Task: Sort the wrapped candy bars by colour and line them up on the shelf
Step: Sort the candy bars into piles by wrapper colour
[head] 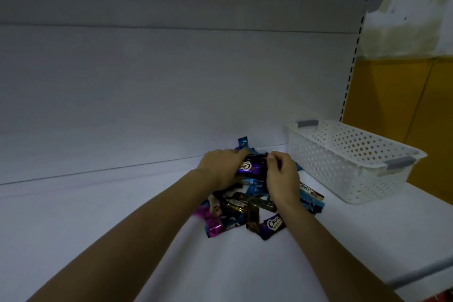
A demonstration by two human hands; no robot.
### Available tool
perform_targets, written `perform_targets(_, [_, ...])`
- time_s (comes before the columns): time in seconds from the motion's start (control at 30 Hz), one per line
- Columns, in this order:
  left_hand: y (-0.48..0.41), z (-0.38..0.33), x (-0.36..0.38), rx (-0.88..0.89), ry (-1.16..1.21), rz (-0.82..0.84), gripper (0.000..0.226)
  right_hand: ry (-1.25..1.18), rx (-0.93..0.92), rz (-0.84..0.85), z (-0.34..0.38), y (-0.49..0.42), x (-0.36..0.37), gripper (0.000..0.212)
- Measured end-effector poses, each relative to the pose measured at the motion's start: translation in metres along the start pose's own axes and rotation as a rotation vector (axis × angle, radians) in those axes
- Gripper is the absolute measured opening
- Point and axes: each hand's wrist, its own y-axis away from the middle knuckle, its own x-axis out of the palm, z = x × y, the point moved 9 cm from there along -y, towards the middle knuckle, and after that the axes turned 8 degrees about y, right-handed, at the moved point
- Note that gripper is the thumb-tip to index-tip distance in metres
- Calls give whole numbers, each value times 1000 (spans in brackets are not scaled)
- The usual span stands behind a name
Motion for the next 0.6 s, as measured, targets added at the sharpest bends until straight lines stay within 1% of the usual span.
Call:
perform_targets(0.07, [-4,3,-8,-5,8,23,60,49,-2,8,-1,1,1,31])
perform_targets(0.13, [-4,11,-14,-33,73,41,60,75,-23,11,2,2,1,39])
perform_targets(0.17, [-3,16,-17,-54,159,45,59,84,-39,21,4,3,2,42])
perform_targets(0.27, [2,27,-26,-128,532,11,49,132,-81,54,8,6,4,45])
perform_targets(0.33, [6,33,-31,-182,745,-32,34,207,-135,33,14,9,1,43])
perform_targets(0.43, [13,38,-31,-261,1045,-30,20,318,-218,-26,25,14,-4,40])
perform_targets(0.5, [18,39,-30,-288,1135,-36,19,343,-254,-27,29,16,-4,37])
perform_targets(0.6, [23,41,-26,-328,1246,-59,20,287,-268,11,31,18,-1,30])
